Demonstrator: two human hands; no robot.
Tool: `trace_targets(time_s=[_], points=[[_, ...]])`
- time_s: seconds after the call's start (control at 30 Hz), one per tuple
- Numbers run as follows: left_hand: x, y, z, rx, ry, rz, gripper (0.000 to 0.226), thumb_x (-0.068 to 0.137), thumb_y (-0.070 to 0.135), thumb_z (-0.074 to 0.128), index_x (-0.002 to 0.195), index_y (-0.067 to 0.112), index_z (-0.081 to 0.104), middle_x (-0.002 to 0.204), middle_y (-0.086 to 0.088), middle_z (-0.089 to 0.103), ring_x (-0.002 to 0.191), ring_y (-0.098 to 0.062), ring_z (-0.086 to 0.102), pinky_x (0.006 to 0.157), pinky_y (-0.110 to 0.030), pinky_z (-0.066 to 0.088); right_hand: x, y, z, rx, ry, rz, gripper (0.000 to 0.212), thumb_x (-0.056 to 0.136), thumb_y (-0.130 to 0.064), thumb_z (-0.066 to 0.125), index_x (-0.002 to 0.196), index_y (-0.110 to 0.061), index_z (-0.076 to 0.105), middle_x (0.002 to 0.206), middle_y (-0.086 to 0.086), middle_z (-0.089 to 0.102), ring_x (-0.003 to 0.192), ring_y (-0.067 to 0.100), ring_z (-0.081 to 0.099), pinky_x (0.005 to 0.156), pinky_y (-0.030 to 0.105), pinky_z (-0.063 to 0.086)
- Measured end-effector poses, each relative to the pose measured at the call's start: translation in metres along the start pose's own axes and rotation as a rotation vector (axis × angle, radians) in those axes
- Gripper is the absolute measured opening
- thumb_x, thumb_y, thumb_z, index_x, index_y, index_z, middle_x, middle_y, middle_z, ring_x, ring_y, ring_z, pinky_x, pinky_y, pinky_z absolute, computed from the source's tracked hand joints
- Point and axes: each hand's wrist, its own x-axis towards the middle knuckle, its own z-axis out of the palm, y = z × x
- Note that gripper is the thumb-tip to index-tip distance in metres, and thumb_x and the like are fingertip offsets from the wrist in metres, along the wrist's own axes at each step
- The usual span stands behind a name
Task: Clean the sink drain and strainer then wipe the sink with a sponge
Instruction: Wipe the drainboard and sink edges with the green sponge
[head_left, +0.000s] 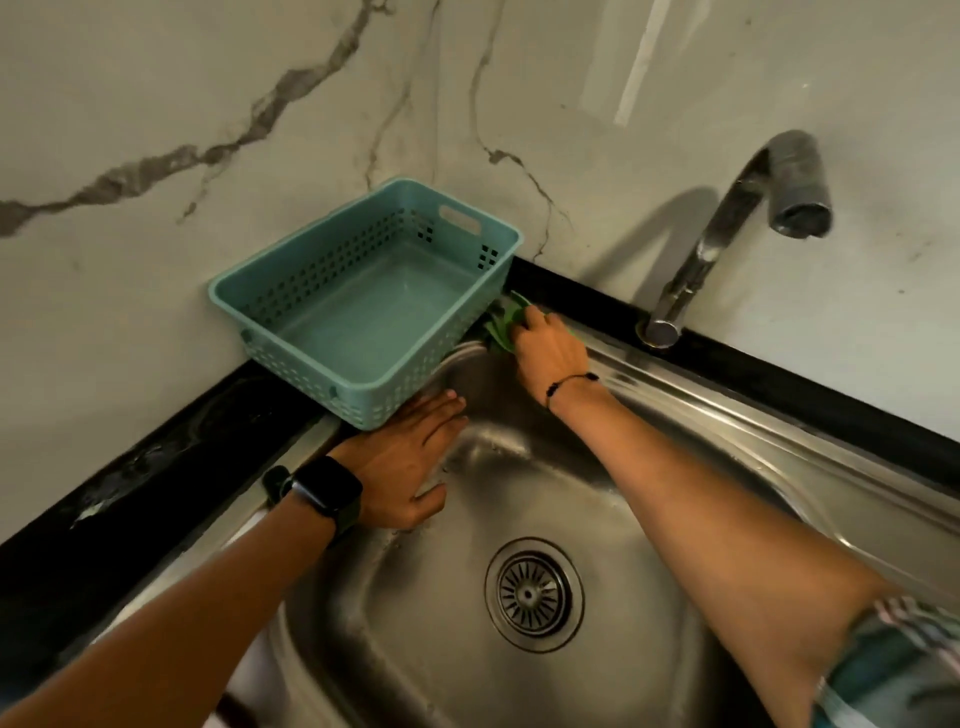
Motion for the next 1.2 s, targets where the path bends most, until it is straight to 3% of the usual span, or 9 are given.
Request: trace_targets(time_s=[0.13, 0.3, 0.53, 0.7, 0.87, 0.97, 1.03, 1.1, 1.2], points=[[-0.003, -0.001, -0.002, -0.042, 0.001, 0.004, 0.079, 0.086, 0.045, 0.043, 0.147, 0.006, 0.012, 0.156, -0.016, 0.007, 0.146, -0.028, 0.001, 0.118, -0.037, -0.006, -0.024, 0.019, 0.001, -0.064, -0.01, 0.067, 0.031, 0.089, 0.001, 0.041, 0.117, 0.001, 0.052, 0.124, 0.02, 0.046, 0.111, 0.04, 0.05, 0.082, 0.049, 0.048], [-0.004, -0.001, -0.004, -0.02, -0.006, -0.008, 0.084, 0.08, 0.057, 0.018, 0.148, 0.008, 0.011, 0.157, -0.013, 0.004, 0.146, -0.024, -0.001, 0.118, -0.03, -0.007, -0.092, 0.086, 0.004, -0.071, -0.052, 0.209, 0.041, 0.085, -0.005, 0.048, 0.126, -0.007, 0.047, 0.129, 0.019, 0.045, 0.11, 0.041, 0.052, 0.084, 0.047, 0.049], [-0.002, -0.001, -0.005, -0.067, 0.02, -0.011, 0.092, 0.072, 0.059, 0.01, 0.147, 0.007, 0.012, 0.157, -0.013, 0.004, 0.146, -0.023, -0.001, 0.116, -0.027, -0.008, -0.173, 0.157, 0.002, 0.01, 0.039, 0.556, 0.039, 0.089, -0.022, 0.056, 0.123, -0.004, 0.05, 0.133, 0.02, 0.044, 0.102, 0.045, 0.055, 0.083, 0.046, 0.048], [-0.001, -0.001, -0.005, -0.052, 0.029, -0.012, 0.093, 0.071, 0.06, 0.009, 0.147, 0.008, 0.012, 0.157, -0.012, 0.004, 0.146, -0.022, -0.002, 0.114, -0.025, -0.01, -0.153, 0.147, 0.002, 0.049, 0.068, 0.495, 0.036, 0.089, -0.022, 0.055, 0.119, -0.002, 0.052, 0.128, 0.02, 0.049, 0.099, 0.041, 0.057, 0.08, 0.041, 0.049], [0.0, 0.001, -0.002, -0.048, 0.008, 0.003, 0.093, 0.072, 0.061, 0.012, 0.146, 0.006, 0.019, 0.156, -0.014, 0.011, 0.146, -0.025, 0.005, 0.118, -0.029, -0.002, -0.134, 0.137, 0.005, 0.081, 0.05, 0.348, 0.037, 0.089, -0.023, 0.052, 0.122, -0.006, 0.051, 0.131, 0.016, 0.046, 0.104, 0.039, 0.056, 0.083, 0.043, 0.049], [0.001, 0.013, -0.007, -0.103, 0.064, 0.009, 0.093, 0.079, 0.068, 0.014, 0.137, -0.001, 0.039, 0.148, -0.021, 0.031, 0.14, -0.032, 0.023, 0.117, -0.027, 0.008, -0.134, 0.14, 0.005, 0.06, 0.039, 0.31, 0.039, 0.089, -0.023, 0.052, 0.124, -0.006, 0.05, 0.13, 0.016, 0.047, 0.106, 0.039, 0.056, 0.084, 0.044, 0.049], [0.002, 0.029, -0.013, -0.225, 0.139, -0.035, 0.086, 0.079, 0.061, 0.027, 0.132, -0.004, 0.045, 0.144, -0.022, 0.038, 0.137, -0.029, 0.025, 0.116, -0.027, 0.011, -0.138, 0.142, 0.003, 0.028, 0.01, 0.343, 0.038, 0.09, -0.021, 0.053, 0.125, -0.005, 0.048, 0.129, 0.017, 0.047, 0.107, 0.039, 0.056, 0.084, 0.044, 0.049], [0.006, 0.057, -0.02, -0.322, 0.183, -0.027, 0.084, 0.073, 0.054, 0.029, 0.135, -0.001, 0.04, 0.148, -0.018, 0.033, 0.139, -0.021, 0.017, 0.116, -0.032, 0.007, -0.152, 0.148, 0.0, 0.033, -0.014, 0.451, 0.036, 0.09, -0.017, 0.052, 0.124, -0.005, 0.048, 0.129, 0.019, 0.047, 0.109, 0.039, 0.055, 0.086, 0.044, 0.048], [0.014, 0.108, -0.03, -0.42, 0.216, 0.055, 0.083, 0.073, 0.053, 0.028, 0.14, 0.005, 0.034, 0.152, -0.009, 0.024, 0.14, -0.013, 0.007, 0.117, -0.027, 0.001, -0.187, 0.165, -0.005, 0.058, -0.044, 0.635, 0.031, 0.092, -0.013, 0.046, 0.121, -0.004, 0.05, 0.128, 0.02, 0.049, 0.11, 0.039, 0.055, 0.088, 0.042, 0.047]])
